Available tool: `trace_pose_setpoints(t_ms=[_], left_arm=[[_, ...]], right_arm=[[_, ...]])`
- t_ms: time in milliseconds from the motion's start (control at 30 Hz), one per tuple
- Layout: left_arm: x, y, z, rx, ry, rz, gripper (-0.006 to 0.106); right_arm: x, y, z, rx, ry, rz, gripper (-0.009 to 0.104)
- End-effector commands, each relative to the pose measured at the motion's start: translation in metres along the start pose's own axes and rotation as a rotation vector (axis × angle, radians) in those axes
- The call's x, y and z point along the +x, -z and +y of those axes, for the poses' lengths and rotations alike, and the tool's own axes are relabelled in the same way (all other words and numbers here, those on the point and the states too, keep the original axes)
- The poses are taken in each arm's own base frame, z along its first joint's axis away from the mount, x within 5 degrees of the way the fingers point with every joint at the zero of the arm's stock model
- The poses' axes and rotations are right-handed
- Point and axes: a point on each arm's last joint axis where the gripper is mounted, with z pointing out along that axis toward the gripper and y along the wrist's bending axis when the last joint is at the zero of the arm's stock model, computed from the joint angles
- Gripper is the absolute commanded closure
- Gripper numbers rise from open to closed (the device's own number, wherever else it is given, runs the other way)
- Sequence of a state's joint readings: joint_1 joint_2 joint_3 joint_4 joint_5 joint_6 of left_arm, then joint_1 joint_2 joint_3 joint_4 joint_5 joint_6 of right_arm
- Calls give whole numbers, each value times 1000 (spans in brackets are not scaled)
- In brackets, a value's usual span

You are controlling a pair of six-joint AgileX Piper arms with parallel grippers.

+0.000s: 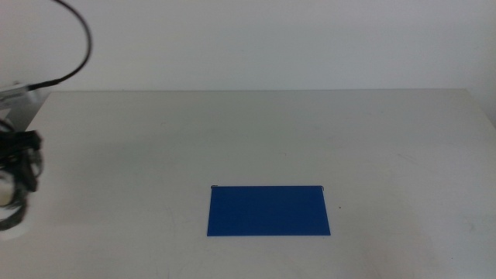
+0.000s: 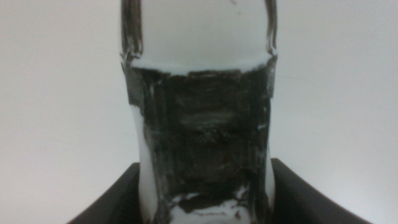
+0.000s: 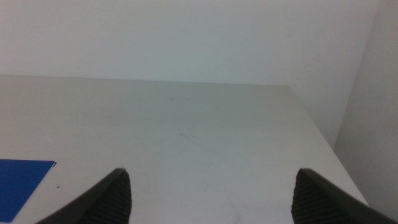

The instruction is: Use one arm to grab the shoe from the table and place it on the mat.

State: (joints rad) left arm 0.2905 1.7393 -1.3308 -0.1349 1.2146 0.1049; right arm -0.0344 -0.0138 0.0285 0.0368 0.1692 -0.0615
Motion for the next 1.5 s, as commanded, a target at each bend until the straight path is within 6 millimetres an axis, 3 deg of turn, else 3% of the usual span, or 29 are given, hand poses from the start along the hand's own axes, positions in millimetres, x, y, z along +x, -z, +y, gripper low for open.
trace_pose_setpoints(t_ms=[0, 367, 733, 900, 1133, 1467], left_arm=[[8, 22, -25, 17, -15, -27, 102], [30, 10, -142, 45, -99, 9, 102], [54, -6, -277, 77, -244, 35, 102], [67, -17, -323, 95, -289, 36, 102], [83, -29, -358, 93, -323, 50, 102], [87, -30, -362, 78, -297, 42, 102]], right_arm=[[-11, 3, -1, 12, 21, -109, 29], [-11, 3, -1, 12, 21, -109, 29], [-11, 3, -1, 12, 21, -109, 29], [-11, 3, -1, 12, 21, -109, 29], [-11, 3, -1, 12, 21, -109, 29], [-11, 3, -1, 12, 21, -109, 29]])
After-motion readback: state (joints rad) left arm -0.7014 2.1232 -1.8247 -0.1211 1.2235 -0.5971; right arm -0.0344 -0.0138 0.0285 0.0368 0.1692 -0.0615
